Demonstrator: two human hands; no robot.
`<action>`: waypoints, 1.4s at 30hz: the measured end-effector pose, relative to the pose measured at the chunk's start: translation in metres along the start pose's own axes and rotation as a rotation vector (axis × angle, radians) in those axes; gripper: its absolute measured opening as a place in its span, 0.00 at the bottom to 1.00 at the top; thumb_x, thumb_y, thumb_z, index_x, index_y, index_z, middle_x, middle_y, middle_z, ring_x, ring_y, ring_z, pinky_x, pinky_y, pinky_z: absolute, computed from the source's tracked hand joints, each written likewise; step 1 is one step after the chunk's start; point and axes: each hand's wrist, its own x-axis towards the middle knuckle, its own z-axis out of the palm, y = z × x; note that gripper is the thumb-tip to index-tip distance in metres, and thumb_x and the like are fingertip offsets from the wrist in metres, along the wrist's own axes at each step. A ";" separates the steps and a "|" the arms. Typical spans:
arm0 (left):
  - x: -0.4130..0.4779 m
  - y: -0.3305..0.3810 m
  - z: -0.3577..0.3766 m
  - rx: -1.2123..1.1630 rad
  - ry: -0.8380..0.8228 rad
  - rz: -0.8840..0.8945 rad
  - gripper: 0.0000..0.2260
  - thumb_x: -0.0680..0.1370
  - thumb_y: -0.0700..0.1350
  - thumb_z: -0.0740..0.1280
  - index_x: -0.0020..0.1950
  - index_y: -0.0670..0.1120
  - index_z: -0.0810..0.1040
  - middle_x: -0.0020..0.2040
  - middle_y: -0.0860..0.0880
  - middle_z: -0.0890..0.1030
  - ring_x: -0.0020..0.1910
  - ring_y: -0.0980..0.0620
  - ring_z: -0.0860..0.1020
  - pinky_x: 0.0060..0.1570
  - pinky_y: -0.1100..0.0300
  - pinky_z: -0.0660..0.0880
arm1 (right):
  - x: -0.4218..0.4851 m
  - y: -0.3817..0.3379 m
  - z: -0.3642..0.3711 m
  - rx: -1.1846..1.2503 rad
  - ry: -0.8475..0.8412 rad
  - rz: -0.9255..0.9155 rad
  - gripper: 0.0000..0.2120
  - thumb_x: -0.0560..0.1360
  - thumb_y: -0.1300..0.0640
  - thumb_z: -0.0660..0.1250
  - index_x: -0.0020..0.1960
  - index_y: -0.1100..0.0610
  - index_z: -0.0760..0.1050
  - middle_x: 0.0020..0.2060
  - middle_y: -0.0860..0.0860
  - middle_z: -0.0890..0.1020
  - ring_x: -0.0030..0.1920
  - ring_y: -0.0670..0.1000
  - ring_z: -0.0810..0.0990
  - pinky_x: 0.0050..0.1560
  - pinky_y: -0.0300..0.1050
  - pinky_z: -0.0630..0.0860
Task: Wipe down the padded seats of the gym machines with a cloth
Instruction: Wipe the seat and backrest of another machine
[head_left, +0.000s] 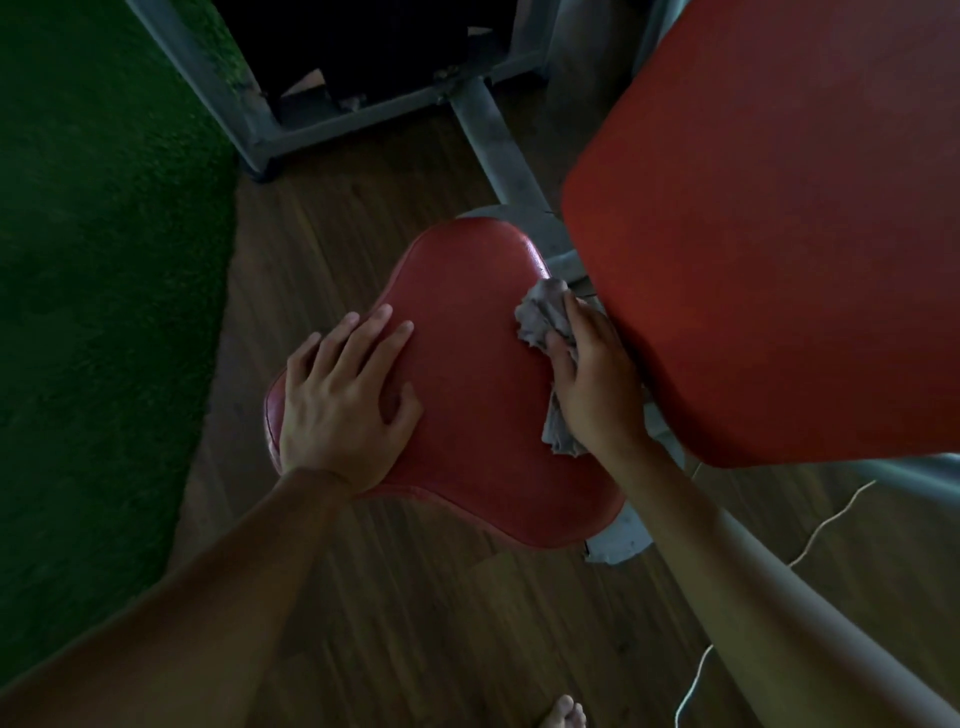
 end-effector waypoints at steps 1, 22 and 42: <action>0.000 0.000 0.000 0.001 -0.001 -0.002 0.25 0.78 0.55 0.59 0.75 0.51 0.71 0.77 0.51 0.69 0.77 0.46 0.66 0.74 0.43 0.60 | -0.009 0.002 -0.003 -0.003 -0.003 0.001 0.24 0.84 0.52 0.60 0.78 0.57 0.64 0.71 0.53 0.74 0.71 0.49 0.73 0.69 0.37 0.67; 0.000 0.001 -0.001 0.019 -0.008 -0.010 0.26 0.77 0.55 0.60 0.75 0.51 0.71 0.76 0.51 0.70 0.76 0.46 0.66 0.74 0.44 0.60 | 0.034 -0.014 0.009 -0.121 -0.039 -0.140 0.24 0.84 0.54 0.60 0.78 0.60 0.64 0.77 0.57 0.66 0.76 0.55 0.67 0.71 0.45 0.65; 0.001 0.000 -0.003 0.009 -0.020 -0.010 0.26 0.78 0.56 0.60 0.75 0.52 0.71 0.77 0.51 0.69 0.77 0.47 0.65 0.75 0.44 0.60 | 0.091 -0.042 0.032 -0.178 -0.027 -0.065 0.23 0.84 0.51 0.58 0.78 0.55 0.64 0.73 0.55 0.71 0.68 0.55 0.75 0.62 0.49 0.73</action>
